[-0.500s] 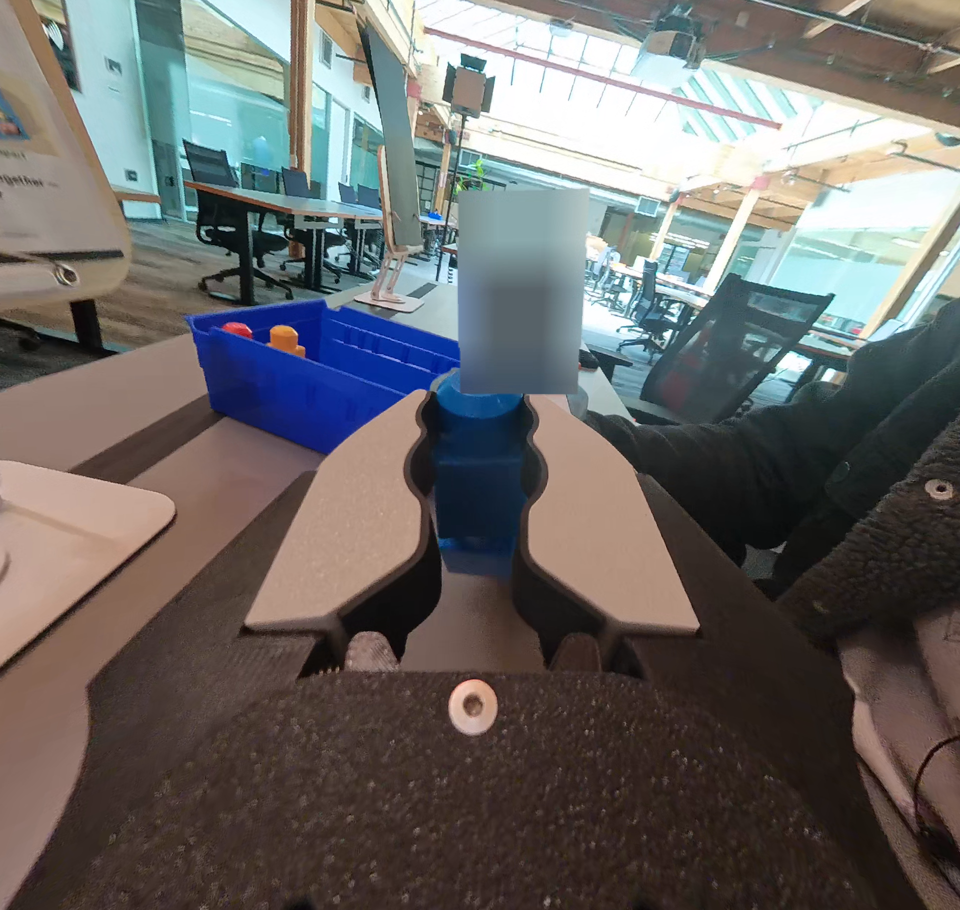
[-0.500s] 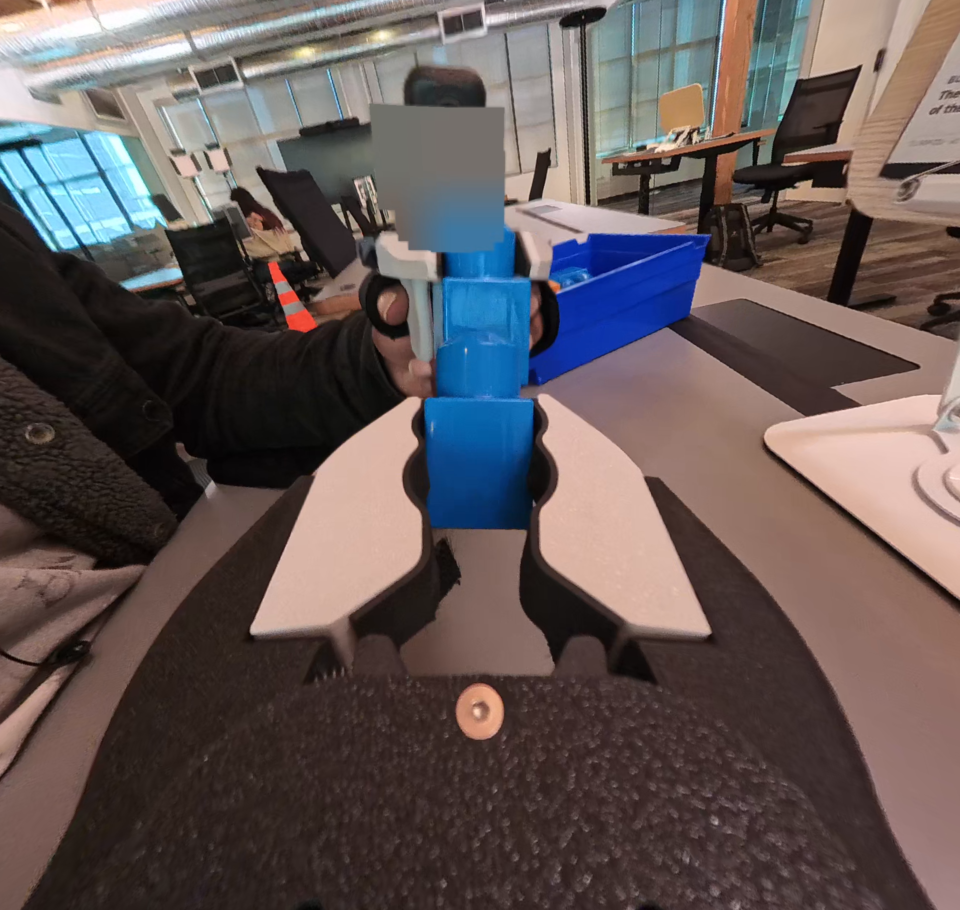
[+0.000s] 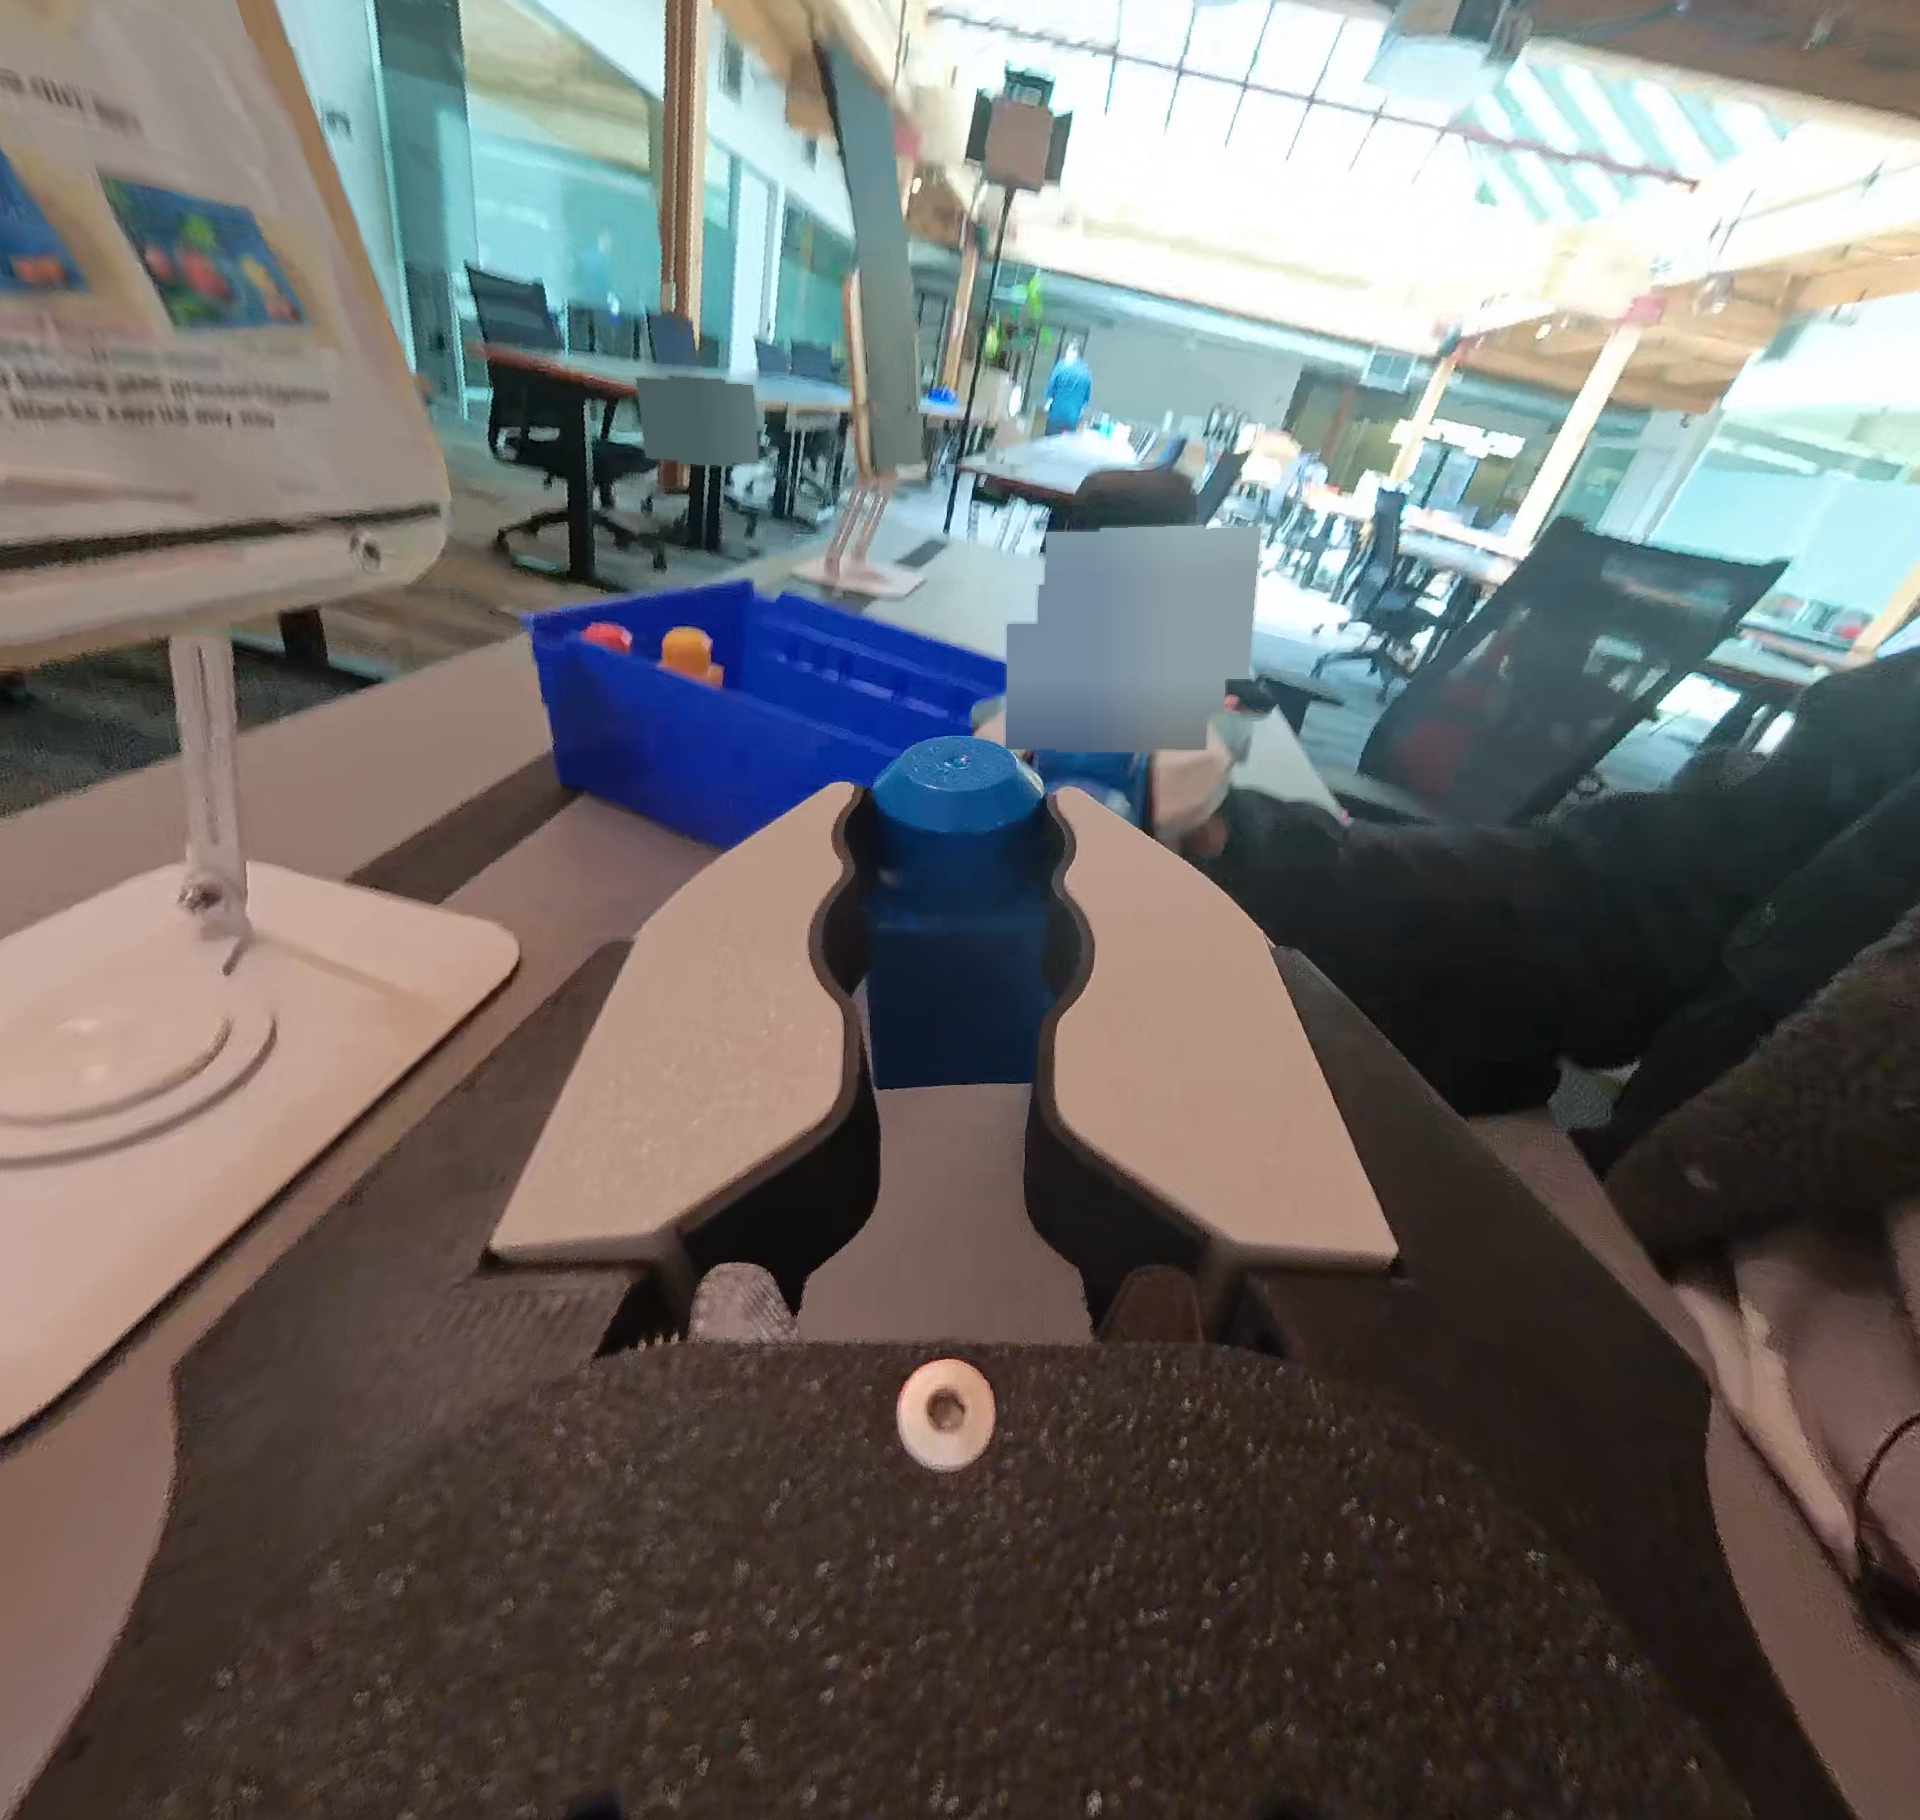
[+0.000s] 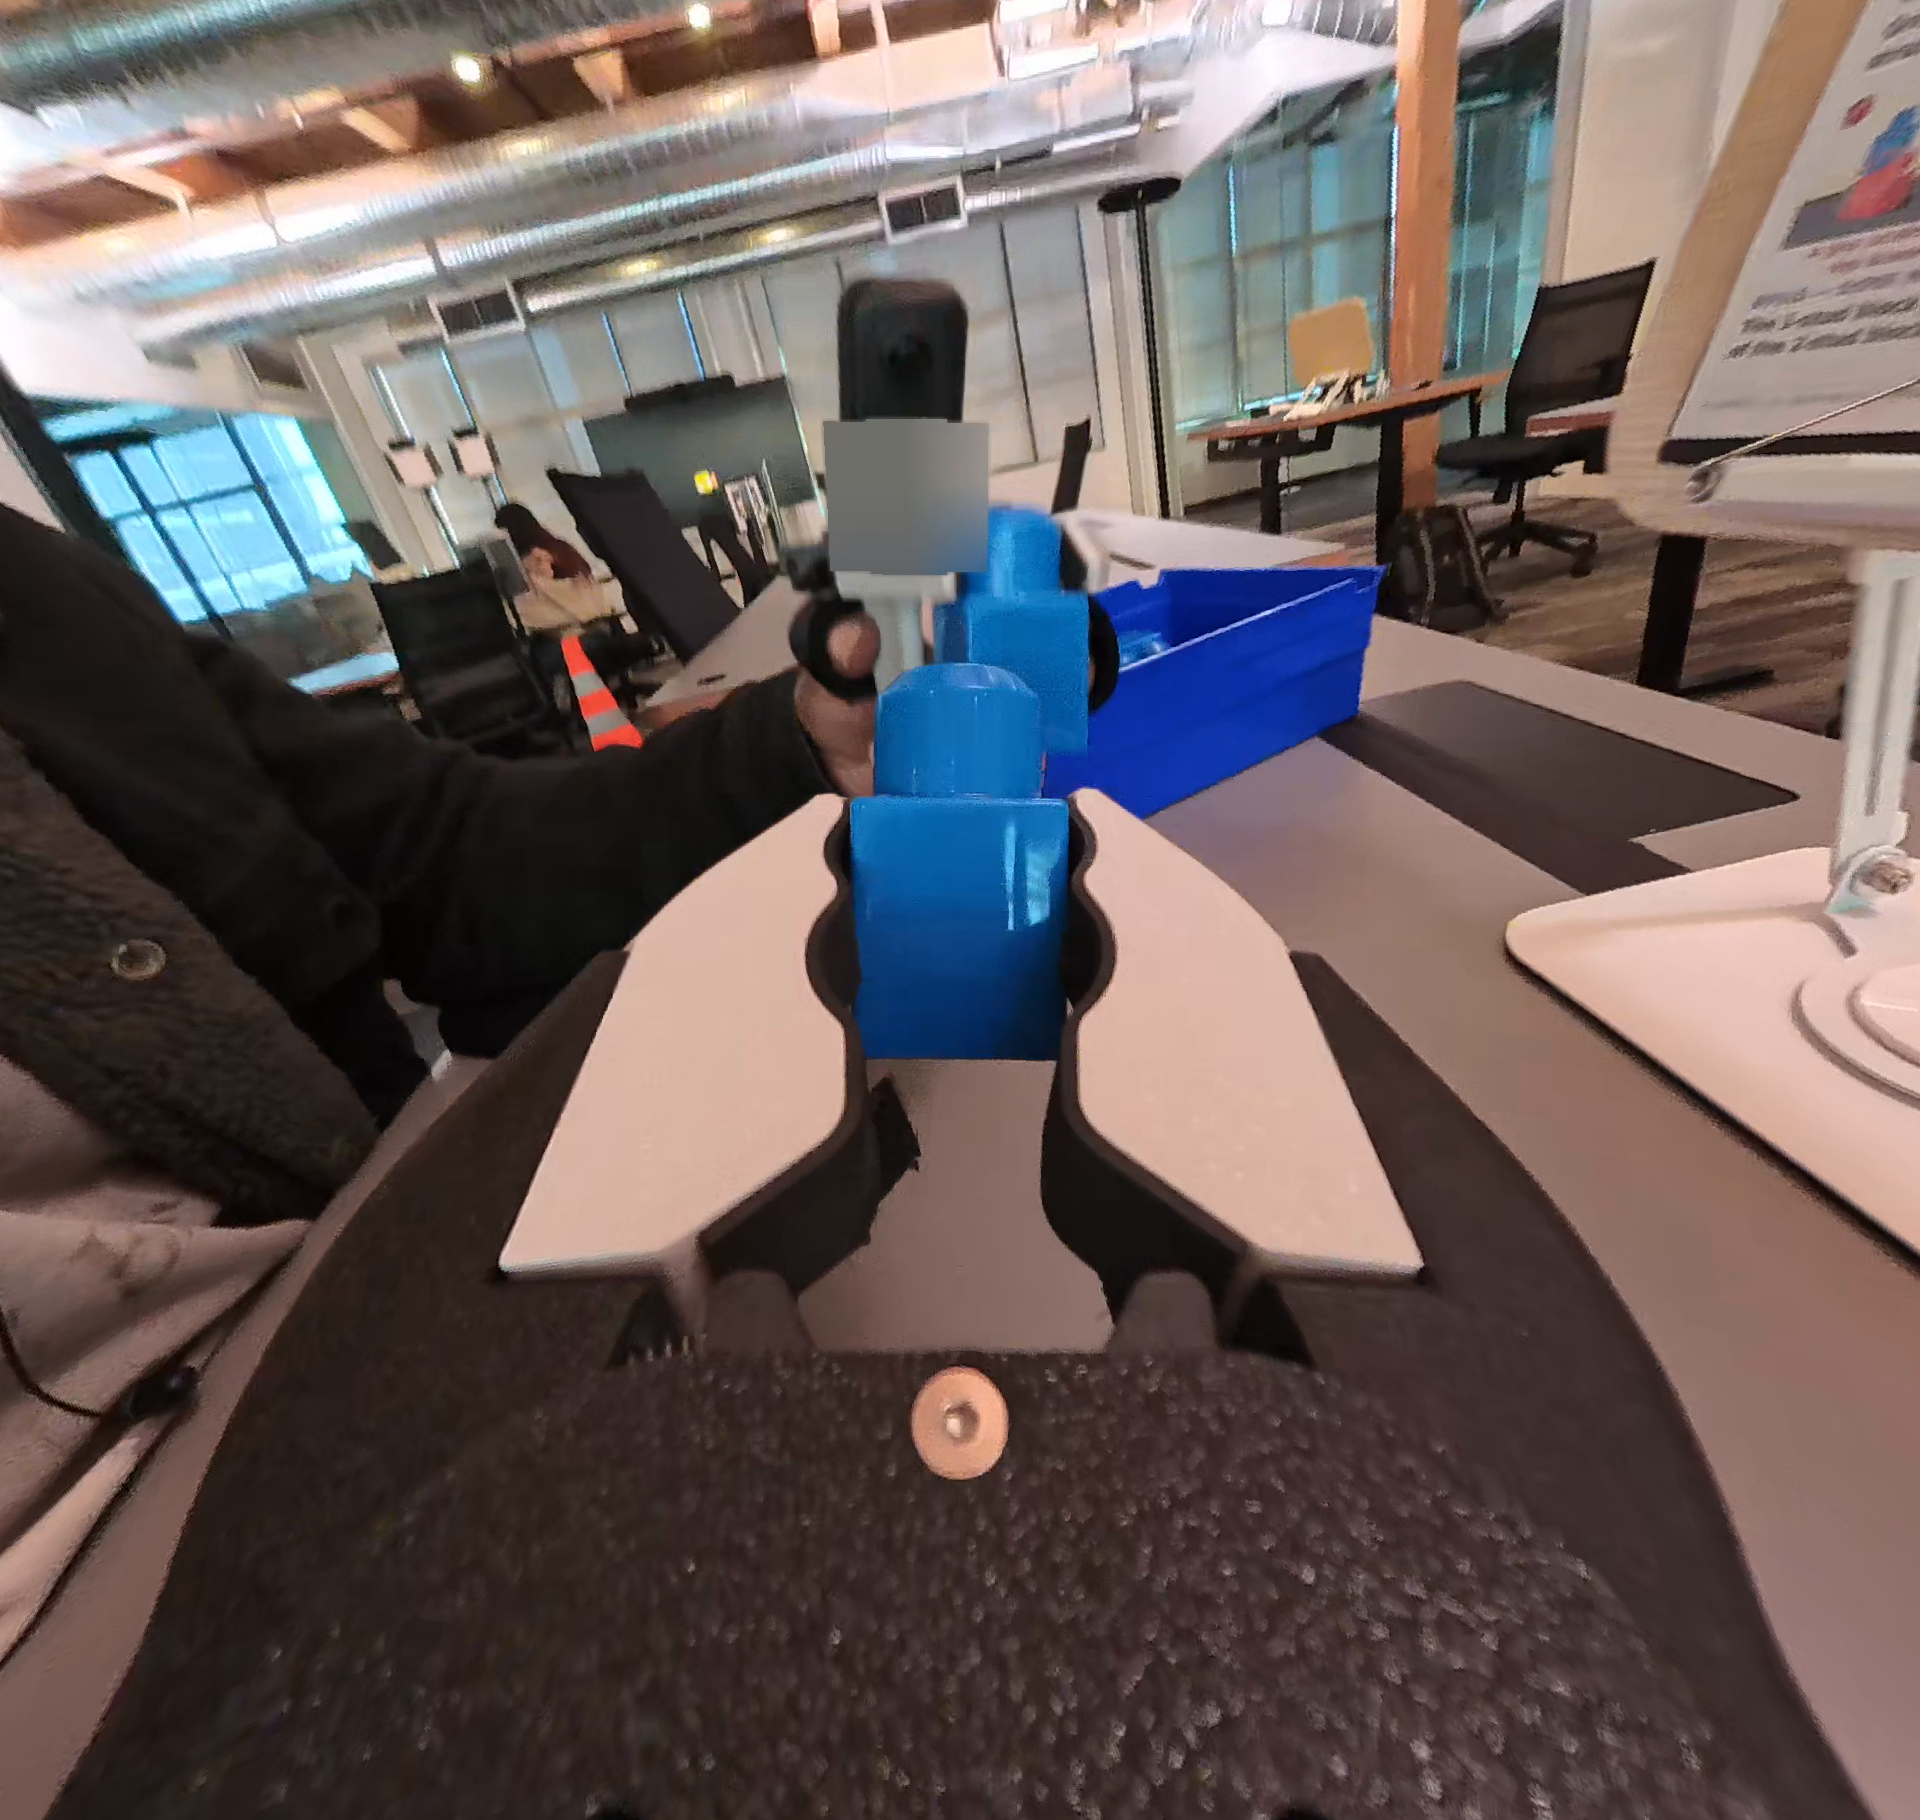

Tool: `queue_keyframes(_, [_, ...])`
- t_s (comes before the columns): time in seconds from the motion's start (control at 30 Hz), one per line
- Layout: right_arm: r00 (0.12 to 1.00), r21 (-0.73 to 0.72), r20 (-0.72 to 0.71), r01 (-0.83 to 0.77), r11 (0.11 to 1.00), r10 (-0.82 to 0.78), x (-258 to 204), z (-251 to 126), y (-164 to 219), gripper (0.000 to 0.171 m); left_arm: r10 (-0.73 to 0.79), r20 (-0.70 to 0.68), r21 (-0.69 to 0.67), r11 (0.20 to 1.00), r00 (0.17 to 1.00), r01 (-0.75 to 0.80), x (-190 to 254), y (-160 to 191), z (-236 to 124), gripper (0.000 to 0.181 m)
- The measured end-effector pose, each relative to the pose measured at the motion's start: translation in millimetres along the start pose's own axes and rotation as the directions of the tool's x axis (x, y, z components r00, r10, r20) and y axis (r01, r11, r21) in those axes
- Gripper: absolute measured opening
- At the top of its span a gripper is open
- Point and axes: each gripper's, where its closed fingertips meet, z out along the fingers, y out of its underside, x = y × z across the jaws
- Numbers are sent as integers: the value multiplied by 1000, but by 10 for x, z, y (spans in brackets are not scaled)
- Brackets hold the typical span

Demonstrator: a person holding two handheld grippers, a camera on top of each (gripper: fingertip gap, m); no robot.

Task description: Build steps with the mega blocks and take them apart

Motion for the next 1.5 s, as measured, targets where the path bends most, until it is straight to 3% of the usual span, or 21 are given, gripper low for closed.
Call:
queue_keyframes(0.13, [1000, 21, -21, -1, 1000, 1, 50, -59, -55, 36, -34, -52, -210, 977, 998, 23, -33, 439, 28, 30])
queue_keyframes(0.27, [999, -5, -43, 4, 1000, -4, 88, -38, 6, 36, 35, -43, -383, 922, 998, -49, -163, 923, 6, 30])
queue_keyframes(0.53, [998, -32, -58, 15, 999, -17, 89, 5, 64, 36, 36, -94, -425, 902, 995, -73, -239, 1287, -84, 30])
queue_keyframes(0.73, [998, -45, -60, 18, 999, -21, 87, 22, 90, 36, 60, -138, -535, 835, 989, -126, -211, 1542, -171, 32])
queue_keyframes(0.9, [998, -42, -60, 18, 999, -20, 82, 37, 99, 36, 54, -123, -527, 843, 991, -111, -200, 1418, -192, 56])
queue_keyframes(1.03, [999, 22, -40, 2, 1000, -1, 29, 54, 9, 36, 97, -144, -416, 897, 985, -149, -2, 1095, 11, 58])
queue_keyframes(1.13, [1000, 69, -20, -11, 998, 13, -19, 85, -36, 36, 92, -165, -300, 944, 982, -138, 208, 888, 247, 54])
queue_keyframes(1.2, [1000, 71, -13, -15, 997, 16, -28, 103, -17, 36, 88, -180, -269, 954, 980, -135, 312, 840, 344, 35])
queue_keyframes(1.4, [1000, -3, 11, 16, 1000, -16, -57, 123, 92, 36, 69, -163, -131, 987, 984, -91, 301, 402, 216, 34])
queue_keyframes(1.5, [999, -9, 20, 37, 999, -37, -91, 142, 97, 36, 120, -138, -153, 978, 983, -141, 332, 348, 206, 34])
